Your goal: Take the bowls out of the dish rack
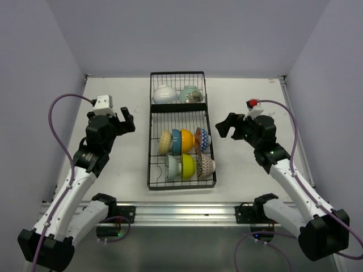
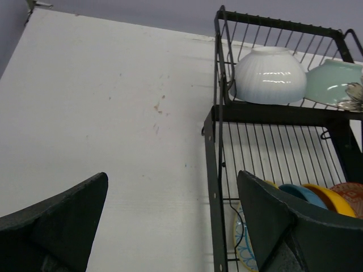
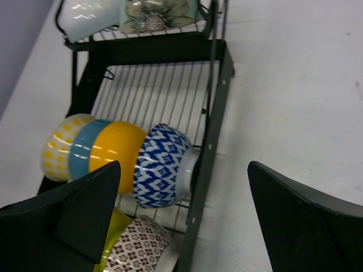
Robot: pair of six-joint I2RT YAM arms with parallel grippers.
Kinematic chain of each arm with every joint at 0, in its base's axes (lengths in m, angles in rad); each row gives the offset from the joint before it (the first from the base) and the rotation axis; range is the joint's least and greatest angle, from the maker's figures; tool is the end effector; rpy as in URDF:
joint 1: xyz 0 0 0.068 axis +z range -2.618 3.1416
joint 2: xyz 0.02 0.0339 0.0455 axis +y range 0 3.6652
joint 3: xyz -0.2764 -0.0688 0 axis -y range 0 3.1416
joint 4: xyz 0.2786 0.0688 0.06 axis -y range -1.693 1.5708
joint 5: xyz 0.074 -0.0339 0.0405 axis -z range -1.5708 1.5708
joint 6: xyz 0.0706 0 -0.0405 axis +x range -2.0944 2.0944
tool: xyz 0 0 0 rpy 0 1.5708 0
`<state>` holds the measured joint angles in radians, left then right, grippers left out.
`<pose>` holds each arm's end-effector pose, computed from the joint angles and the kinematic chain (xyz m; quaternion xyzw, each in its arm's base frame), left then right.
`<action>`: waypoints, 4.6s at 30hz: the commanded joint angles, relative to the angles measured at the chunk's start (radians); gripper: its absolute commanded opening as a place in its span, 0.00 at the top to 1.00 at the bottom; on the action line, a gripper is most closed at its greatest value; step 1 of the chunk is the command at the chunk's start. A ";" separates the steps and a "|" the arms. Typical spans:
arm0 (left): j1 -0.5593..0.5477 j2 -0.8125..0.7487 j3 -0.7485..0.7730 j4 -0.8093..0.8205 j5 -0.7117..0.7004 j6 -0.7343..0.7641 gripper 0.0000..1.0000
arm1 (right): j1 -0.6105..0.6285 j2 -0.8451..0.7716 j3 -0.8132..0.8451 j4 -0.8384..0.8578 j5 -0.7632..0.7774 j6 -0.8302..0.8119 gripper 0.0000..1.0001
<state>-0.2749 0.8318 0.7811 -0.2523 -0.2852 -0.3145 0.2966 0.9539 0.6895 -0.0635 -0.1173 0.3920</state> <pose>0.2464 -0.0489 0.3213 -0.0999 0.7957 -0.0607 0.5943 0.2664 0.0901 0.2776 0.0046 0.8123 0.2410 0.5310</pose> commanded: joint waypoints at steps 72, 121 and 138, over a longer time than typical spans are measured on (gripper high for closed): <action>-0.018 0.000 -0.005 0.088 0.176 0.017 0.00 | 0.168 0.964 0.301 1.042 0.239 0.944 0.56; -0.026 0.018 -0.002 0.082 0.167 0.031 0.00 | 0.110 1.082 0.562 1.013 0.120 0.946 1.00; -0.026 0.004 0.000 0.077 0.172 0.049 0.00 | 0.101 1.071 0.749 0.883 0.007 0.837 1.00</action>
<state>-0.2970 0.8505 0.7738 -0.2005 -0.1154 -0.2916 0.4061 2.0693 1.3441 0.7441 -0.0761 1.2751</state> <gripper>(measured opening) 0.997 0.123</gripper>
